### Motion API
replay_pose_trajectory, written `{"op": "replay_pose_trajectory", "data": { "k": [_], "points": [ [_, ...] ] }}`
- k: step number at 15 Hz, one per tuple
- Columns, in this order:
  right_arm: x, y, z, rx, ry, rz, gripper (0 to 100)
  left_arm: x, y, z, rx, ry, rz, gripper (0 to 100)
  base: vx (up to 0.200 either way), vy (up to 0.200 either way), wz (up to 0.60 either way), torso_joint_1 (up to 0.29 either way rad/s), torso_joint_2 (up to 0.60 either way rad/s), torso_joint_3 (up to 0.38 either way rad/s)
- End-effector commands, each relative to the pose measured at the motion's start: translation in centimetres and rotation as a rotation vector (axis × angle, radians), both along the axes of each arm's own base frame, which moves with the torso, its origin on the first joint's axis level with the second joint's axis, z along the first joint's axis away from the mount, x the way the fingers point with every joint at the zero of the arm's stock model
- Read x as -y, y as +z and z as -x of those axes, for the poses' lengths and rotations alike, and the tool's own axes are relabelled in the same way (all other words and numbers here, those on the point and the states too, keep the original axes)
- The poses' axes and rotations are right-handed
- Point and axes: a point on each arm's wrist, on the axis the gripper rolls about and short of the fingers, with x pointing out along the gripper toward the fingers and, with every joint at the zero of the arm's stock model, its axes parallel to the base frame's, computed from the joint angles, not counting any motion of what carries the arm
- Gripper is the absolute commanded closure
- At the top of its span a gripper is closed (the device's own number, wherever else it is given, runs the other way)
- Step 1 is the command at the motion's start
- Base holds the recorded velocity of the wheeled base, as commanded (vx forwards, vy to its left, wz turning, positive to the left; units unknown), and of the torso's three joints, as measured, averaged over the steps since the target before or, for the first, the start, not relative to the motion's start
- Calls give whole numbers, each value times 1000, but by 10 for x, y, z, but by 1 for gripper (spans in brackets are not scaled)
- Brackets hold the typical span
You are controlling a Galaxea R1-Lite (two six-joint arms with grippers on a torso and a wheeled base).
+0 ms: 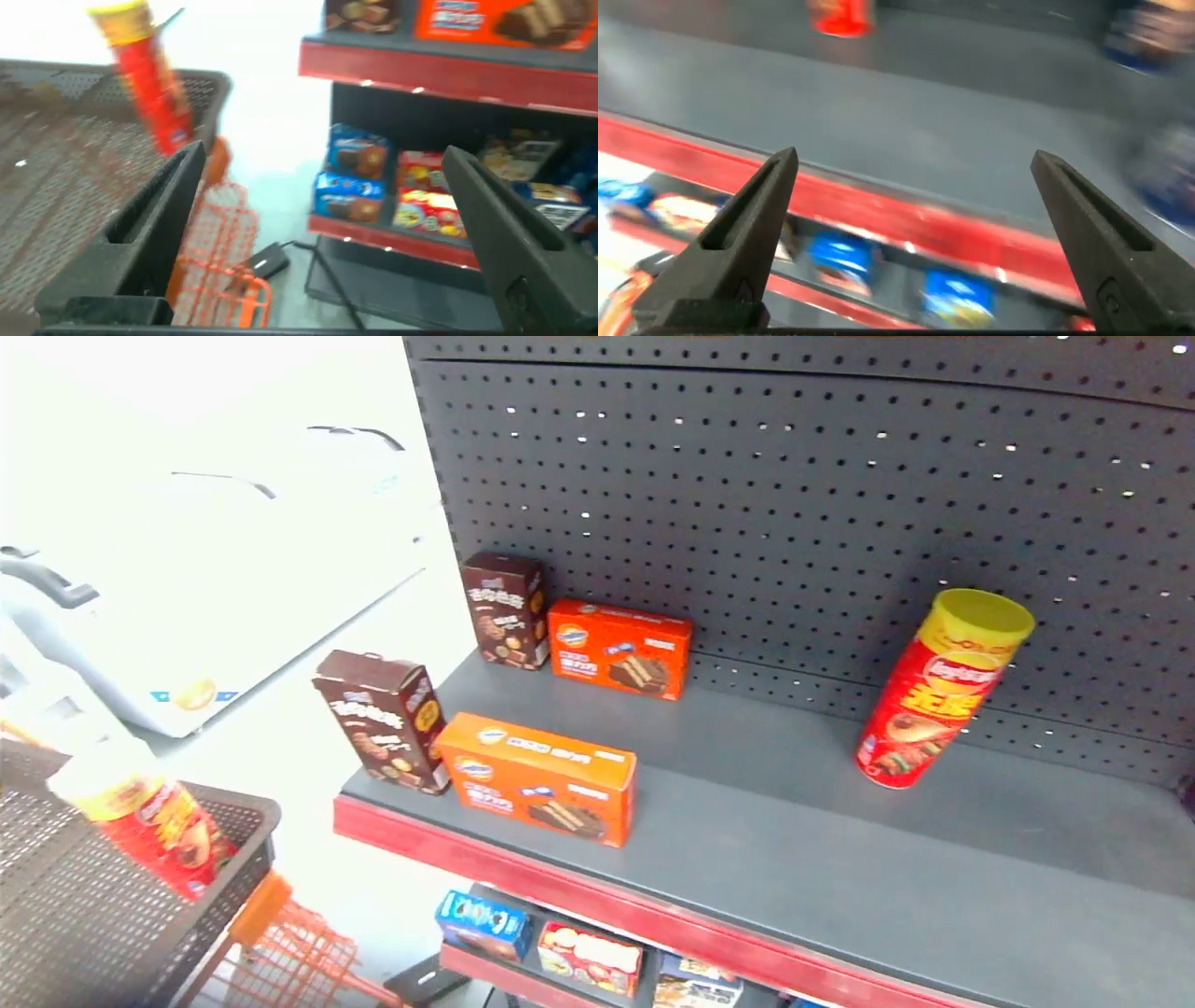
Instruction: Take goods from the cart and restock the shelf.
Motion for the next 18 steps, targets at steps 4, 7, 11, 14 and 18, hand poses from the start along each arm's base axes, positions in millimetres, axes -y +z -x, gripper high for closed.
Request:
{"op": "replay_pose_trajectory", "data": {
  "k": [4,7,11,14,18],
  "points": [
    [0,0,0,0,-3,0,0,0,0,0,-2,0,0,0,0,0,450,1,1,2],
    [0,0,0,2,-3,0,0,0,0,0,-1,-2,-4,0,0,0,0,0,0,0],
    [0,0,0,2,-3,0,0,0,0,0,-1,0,-3,0,0,0,0,0,0,0],
    [0,0,0,2,-3,0,0,-1,31,6,46,41,-53,0,0,0,0,0,0,0],
    [0,0,0,0,-3,0,0,-2,78,-37,-263,64,-52,0,0,0,0,0,0,0]
  ]
}}
